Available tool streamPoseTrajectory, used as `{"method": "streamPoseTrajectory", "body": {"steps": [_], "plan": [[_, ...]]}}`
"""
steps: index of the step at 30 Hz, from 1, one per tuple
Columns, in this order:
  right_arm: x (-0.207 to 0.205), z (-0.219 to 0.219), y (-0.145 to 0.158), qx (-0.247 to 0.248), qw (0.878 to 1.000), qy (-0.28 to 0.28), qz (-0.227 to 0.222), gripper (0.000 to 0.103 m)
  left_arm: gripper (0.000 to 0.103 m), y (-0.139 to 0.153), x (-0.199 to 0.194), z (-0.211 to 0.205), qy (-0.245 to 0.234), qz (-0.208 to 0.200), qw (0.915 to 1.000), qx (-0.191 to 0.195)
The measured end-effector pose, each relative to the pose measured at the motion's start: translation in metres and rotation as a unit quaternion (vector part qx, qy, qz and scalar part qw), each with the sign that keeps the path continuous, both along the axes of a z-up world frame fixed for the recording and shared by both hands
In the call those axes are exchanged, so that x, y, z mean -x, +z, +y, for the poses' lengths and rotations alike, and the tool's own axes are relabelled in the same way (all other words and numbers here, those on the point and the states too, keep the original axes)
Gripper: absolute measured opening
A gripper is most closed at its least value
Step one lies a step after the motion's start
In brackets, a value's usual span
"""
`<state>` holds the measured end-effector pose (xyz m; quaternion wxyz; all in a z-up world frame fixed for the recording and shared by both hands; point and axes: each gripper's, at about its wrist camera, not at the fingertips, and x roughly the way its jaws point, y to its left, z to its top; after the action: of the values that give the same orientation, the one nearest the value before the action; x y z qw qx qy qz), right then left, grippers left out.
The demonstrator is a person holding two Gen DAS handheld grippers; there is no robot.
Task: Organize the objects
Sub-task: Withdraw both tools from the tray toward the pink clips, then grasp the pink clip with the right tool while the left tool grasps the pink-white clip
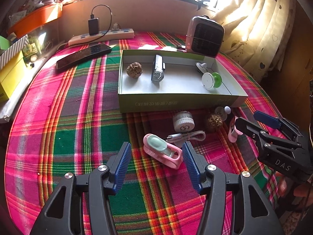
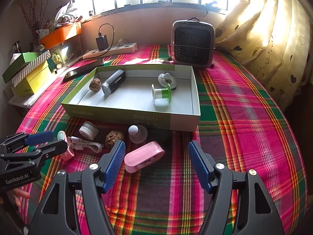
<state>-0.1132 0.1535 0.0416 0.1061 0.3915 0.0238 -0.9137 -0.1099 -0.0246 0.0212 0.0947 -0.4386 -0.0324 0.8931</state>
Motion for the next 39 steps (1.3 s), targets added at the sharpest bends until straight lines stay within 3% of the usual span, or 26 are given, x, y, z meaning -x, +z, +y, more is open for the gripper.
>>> {"method": "streamPoseTrajectory", "body": {"steps": [10,27,35,39], "plan": [[0.003,-0.012,-0.009,-0.017,1.000,0.004,-0.016,0.068,0.054,-0.006,0.001,0.003,0.010,-0.009,0.9999,0.010],[-0.002,0.006,-0.013,-0.046,0.998,-0.030,-0.029,0.068,0.054,-0.009,-0.007,-0.025,0.027,-0.018,0.9991,0.027],[0.002,0.000,-0.017,-0.045,0.998,-0.020,-0.038,0.068,0.054,-0.009,-0.007,-0.031,0.032,-0.018,0.9993,0.003],[0.006,-0.004,-0.020,-0.048,0.998,-0.017,-0.042,0.068,0.054,-0.011,0.001,-0.026,0.030,-0.010,0.9992,0.026]]}}
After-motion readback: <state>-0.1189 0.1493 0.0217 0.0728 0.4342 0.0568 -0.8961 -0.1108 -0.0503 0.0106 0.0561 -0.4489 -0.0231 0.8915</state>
